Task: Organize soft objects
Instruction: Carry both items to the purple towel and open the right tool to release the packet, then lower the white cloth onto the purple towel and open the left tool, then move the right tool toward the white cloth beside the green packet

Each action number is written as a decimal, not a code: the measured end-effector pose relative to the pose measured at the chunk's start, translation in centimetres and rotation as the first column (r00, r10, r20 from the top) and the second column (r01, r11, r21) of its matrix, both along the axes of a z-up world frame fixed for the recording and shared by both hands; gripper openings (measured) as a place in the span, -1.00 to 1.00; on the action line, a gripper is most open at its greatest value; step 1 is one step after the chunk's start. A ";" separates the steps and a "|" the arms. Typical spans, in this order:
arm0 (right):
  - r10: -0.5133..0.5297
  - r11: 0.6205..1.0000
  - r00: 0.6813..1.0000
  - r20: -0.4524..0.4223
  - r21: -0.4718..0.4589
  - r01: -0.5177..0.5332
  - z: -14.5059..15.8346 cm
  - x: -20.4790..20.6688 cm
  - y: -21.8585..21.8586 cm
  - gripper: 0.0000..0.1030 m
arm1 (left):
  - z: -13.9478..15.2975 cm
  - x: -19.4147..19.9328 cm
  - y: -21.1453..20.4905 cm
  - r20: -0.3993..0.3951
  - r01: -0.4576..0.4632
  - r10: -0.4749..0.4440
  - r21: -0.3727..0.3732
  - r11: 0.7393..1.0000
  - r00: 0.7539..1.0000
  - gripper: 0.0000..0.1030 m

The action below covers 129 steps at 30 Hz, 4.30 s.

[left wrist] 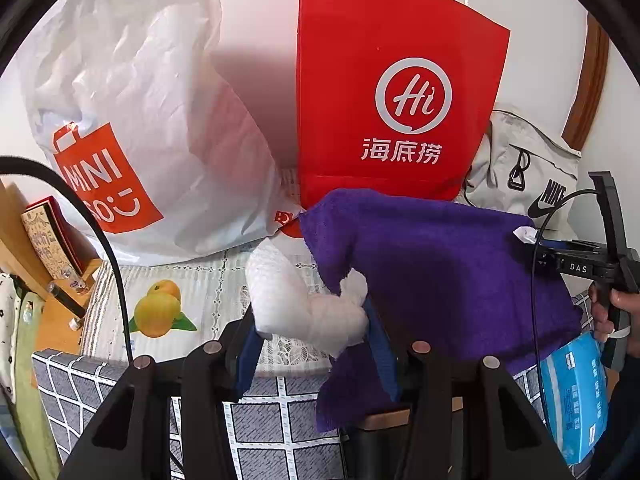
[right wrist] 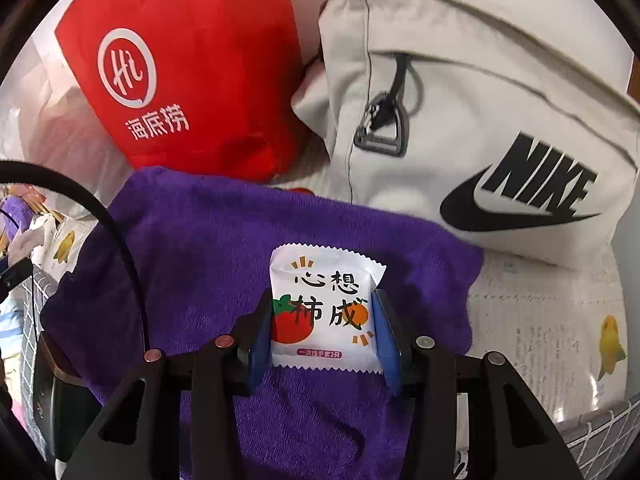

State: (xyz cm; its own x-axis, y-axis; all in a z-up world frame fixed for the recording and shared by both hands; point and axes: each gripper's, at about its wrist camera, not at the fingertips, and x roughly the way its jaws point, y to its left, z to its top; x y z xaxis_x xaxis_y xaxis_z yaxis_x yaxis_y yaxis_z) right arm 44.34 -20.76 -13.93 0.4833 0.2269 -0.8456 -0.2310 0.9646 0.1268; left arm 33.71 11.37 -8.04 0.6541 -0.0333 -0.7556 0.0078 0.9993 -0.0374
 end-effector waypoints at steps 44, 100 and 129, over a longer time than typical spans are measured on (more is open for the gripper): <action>0.071 0.997 0.983 0.171 -0.015 -0.069 6.8 -3.0 1.5 0.40 | -3.8 11.4 -7.1 -0.202 0.184 -0.171 0.045 0.982 0.964 -0.09; 0.132 0.991 0.972 0.193 -0.034 -0.128 7.5 -5.3 2.7 0.40 | 1.0 5.1 -4.7 -0.110 0.076 -0.085 -0.079 0.994 0.990 0.38; 0.151 0.980 0.962 0.227 0.096 -0.176 9.1 -24.8 5.6 0.40 | 6.2 -16.3 4.2 0.070 -0.036 0.044 -0.107 0.994 0.997 0.41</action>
State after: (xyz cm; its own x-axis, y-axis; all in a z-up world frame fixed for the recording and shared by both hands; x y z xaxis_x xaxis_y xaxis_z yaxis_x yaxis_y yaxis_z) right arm 19.58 -15.21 -4.81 0.6011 0.4066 -0.6880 -0.4184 0.8936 0.1626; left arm 17.42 15.52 -1.85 0.7096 -0.0827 -0.6998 -0.0259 0.9894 -0.1432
